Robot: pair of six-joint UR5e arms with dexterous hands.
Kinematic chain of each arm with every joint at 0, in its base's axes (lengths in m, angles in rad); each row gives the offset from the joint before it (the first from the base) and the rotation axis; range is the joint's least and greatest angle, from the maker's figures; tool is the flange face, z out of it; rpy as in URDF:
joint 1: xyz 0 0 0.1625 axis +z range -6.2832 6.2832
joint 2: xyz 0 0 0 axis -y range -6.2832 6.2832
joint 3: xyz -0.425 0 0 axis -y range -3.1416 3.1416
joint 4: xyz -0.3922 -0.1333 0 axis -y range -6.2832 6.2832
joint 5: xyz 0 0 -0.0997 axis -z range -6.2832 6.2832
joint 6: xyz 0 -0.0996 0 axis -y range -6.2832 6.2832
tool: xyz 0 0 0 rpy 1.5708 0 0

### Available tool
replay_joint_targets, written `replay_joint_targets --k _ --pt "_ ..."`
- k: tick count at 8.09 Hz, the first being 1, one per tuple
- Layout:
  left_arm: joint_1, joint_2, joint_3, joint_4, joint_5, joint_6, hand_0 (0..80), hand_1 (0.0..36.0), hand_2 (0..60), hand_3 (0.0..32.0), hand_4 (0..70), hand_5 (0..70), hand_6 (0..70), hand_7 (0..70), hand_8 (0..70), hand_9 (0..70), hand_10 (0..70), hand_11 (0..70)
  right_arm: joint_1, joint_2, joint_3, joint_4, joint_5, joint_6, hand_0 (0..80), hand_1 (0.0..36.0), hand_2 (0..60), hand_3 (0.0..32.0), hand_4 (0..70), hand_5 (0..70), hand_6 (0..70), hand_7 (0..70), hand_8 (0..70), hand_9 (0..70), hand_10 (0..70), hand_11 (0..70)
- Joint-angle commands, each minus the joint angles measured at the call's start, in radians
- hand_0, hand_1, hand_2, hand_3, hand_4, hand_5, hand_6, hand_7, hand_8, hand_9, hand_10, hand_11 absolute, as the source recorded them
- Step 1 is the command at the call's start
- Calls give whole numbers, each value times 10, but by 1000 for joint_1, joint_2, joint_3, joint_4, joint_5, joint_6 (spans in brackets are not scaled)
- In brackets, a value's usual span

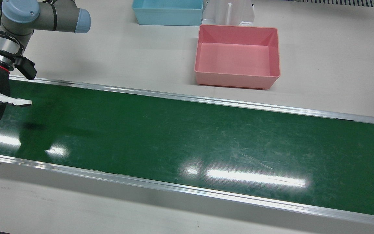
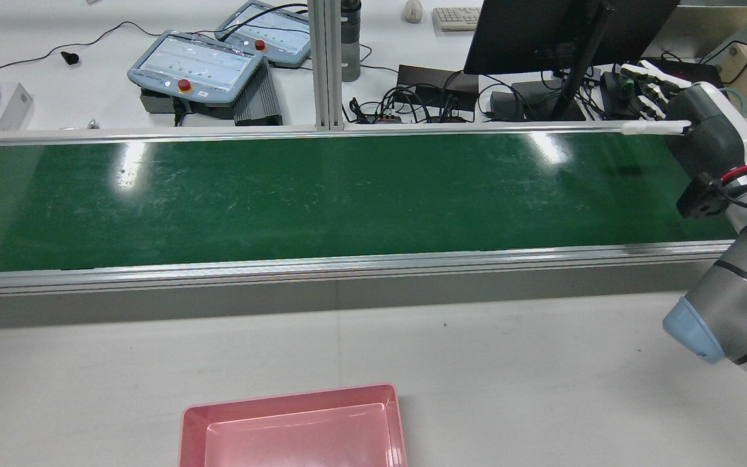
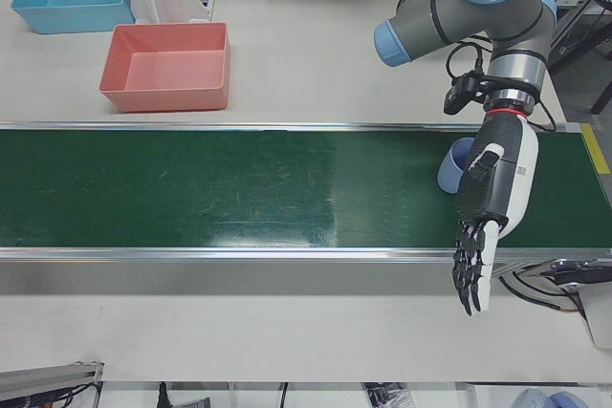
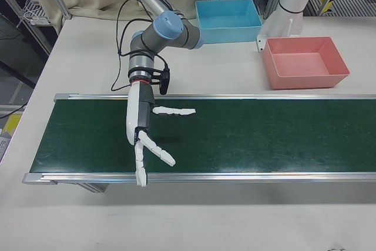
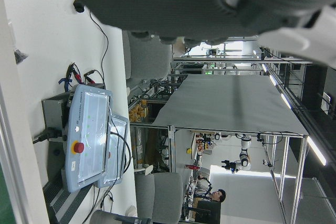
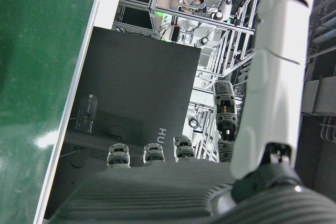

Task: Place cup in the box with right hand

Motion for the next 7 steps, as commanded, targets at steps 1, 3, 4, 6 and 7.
replay_joint_targets --k 1,3,4,6,7 --pt "-1 0 0 0 0 0 0 0 0 0 0 0 0 0 0 0 0 0 2 0 -3 1 0 0 623 170 0 0 171 75 51 107 30 68 33 74" --pt "-1 0 0 0 0 0 0 0 0 0 0 0 0 0 0 0 0 0 18 -2 -2 1 -2 2 609 194 34 0 140 76 51 107 31 69 34 75" --pt "-1 0 0 0 0 0 0 0 0 0 0 0 0 0 0 0 0 0 24 -2 1 1 -5 2 622 173 0 0 167 75 50 106 30 68 33 73" --pt "-1 0 0 0 0 0 0 0 0 0 0 0 0 0 0 0 0 0 27 0 -2 1 -5 2 624 172 0 0 169 75 51 106 30 68 33 72" --pt "-1 0 0 0 0 0 0 0 0 0 0 0 0 0 0 0 0 0 32 0 -2 1 -7 2 610 190 35 0 148 75 52 111 31 69 33 73"
